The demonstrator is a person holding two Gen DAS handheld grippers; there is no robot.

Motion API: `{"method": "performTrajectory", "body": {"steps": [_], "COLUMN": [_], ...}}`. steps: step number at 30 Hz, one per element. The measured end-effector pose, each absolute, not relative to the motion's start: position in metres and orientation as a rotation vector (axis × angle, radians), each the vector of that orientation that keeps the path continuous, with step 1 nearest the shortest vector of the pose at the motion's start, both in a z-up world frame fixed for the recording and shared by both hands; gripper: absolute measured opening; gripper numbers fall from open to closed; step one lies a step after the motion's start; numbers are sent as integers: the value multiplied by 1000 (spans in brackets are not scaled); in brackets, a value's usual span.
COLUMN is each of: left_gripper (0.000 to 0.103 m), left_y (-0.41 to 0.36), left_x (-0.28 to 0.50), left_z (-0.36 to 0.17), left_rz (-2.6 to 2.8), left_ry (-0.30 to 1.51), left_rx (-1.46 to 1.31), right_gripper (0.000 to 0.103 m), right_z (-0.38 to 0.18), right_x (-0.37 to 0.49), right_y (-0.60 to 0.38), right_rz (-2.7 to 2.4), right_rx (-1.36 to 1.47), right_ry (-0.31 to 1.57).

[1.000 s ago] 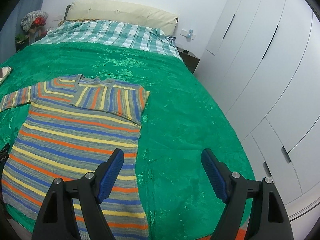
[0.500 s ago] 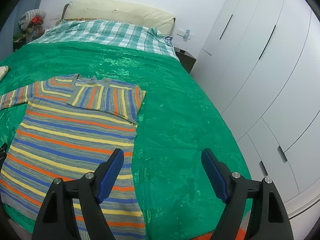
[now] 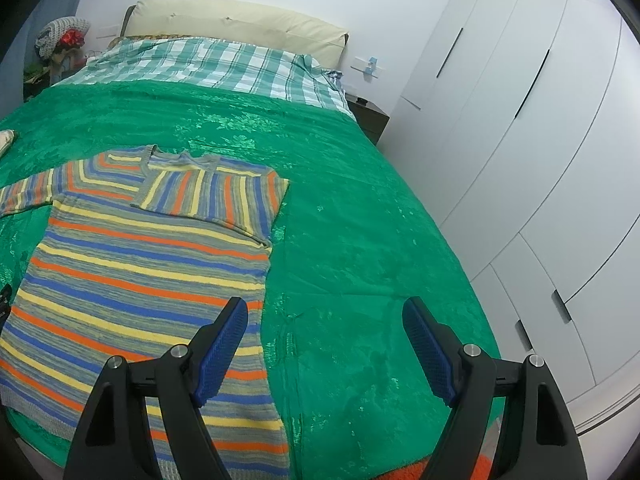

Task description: Fold small clothes

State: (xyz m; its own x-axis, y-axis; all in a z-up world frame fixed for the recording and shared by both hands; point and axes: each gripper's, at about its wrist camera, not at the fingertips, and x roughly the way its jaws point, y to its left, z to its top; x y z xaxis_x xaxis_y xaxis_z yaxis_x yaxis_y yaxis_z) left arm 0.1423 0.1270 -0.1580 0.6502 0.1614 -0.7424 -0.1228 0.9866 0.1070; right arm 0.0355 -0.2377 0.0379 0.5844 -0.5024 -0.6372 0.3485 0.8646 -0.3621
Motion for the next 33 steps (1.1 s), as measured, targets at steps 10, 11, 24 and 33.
{"method": "performTrajectory", "body": {"steps": [10,11,24,33], "left_gripper": [103,103,103,102], "left_y": [127,127,127,185], "left_x": [142,142,142,162], "left_z": [-158,-158,-158,-121], "left_rz": [162,162,161,-3], "left_ry": [847,847,850,986], "left_rx": [49,49,47,-313], "right_gripper": [79,79,79,85], "right_z": [37,37,36,9], "right_x": [35,35,35,33], "right_y": [-239,-239,-239,-233], "right_rz": [-508,-509,-511,-375], "right_rx": [-204,-203,-199,-105], "right_ry": [808,809,820,847]}}
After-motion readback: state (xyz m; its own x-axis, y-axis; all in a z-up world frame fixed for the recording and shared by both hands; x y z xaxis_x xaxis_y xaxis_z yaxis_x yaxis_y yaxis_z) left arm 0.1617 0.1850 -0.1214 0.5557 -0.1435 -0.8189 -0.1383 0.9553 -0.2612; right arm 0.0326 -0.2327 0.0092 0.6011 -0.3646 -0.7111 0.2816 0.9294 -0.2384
